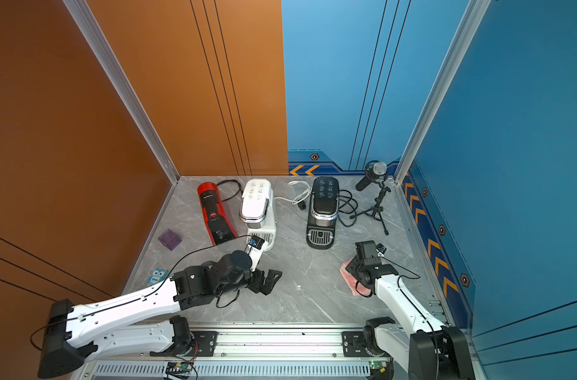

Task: Wipe the surface of a coffee machine
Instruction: Place the cleaning item at the center of the board.

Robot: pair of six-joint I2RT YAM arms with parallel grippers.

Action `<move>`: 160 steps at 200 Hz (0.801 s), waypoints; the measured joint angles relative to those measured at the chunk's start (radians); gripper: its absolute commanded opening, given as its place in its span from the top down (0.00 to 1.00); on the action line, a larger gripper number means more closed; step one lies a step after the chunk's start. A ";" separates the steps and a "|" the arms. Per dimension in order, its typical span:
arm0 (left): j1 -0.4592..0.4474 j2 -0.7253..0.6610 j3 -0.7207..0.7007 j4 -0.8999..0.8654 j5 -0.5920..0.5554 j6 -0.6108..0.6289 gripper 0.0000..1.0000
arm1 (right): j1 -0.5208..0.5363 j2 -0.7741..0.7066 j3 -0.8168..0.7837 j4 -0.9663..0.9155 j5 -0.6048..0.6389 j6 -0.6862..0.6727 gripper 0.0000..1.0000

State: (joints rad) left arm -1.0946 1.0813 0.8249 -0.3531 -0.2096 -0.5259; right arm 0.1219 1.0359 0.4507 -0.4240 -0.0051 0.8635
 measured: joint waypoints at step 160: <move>0.103 0.109 0.201 0.022 0.036 0.035 0.00 | 0.027 -0.247 0.364 -0.401 -0.073 -0.028 0.24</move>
State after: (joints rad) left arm -0.9916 1.1900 1.0260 -0.3309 -0.1734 -0.4908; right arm 0.1490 0.7891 0.8146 -0.8253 -0.0784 0.8356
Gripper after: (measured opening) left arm 0.998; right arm 0.764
